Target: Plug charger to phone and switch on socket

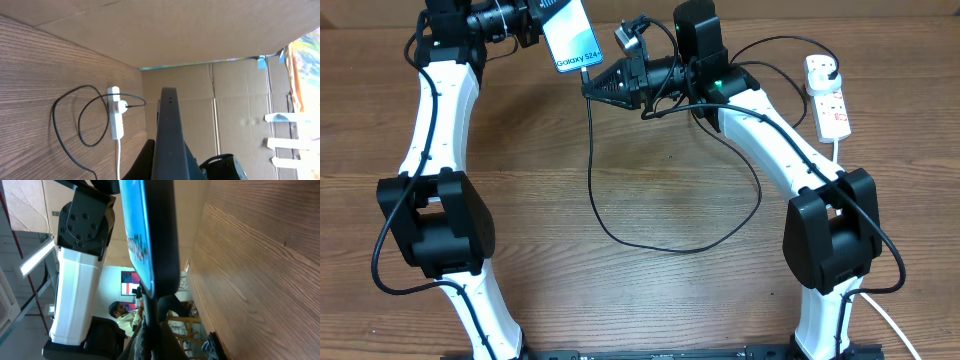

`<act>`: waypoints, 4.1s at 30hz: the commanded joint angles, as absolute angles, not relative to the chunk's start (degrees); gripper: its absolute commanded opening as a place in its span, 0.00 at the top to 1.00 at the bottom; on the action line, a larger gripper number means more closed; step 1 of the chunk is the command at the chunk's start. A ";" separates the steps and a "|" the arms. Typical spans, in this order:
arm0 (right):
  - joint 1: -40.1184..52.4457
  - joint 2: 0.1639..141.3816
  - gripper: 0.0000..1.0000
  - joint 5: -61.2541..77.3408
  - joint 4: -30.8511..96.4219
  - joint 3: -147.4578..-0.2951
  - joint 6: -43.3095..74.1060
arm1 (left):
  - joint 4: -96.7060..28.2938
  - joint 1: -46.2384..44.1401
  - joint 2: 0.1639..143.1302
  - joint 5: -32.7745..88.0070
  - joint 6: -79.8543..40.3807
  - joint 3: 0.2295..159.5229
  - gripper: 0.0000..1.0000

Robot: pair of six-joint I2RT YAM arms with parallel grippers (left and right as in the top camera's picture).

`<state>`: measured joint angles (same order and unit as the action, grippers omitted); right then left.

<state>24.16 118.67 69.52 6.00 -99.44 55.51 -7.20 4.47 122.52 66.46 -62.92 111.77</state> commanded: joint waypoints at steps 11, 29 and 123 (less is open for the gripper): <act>24.05 119.20 0.96 66.94 5.63 -100.07 55.99 | -6.72 3.70 122.52 70.94 -64.36 112.12 0.96; 24.10 119.20 0.96 68.93 5.72 -100.07 56.18 | -6.55 3.73 122.52 70.30 -64.36 112.12 0.96; 24.80 119.24 0.96 74.35 4.71 -99.72 56.27 | -5.28 4.54 122.52 71.37 -66.46 112.12 0.96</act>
<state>24.49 118.69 72.75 5.48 -99.42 55.59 -5.74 4.58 122.52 70.32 -65.71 111.77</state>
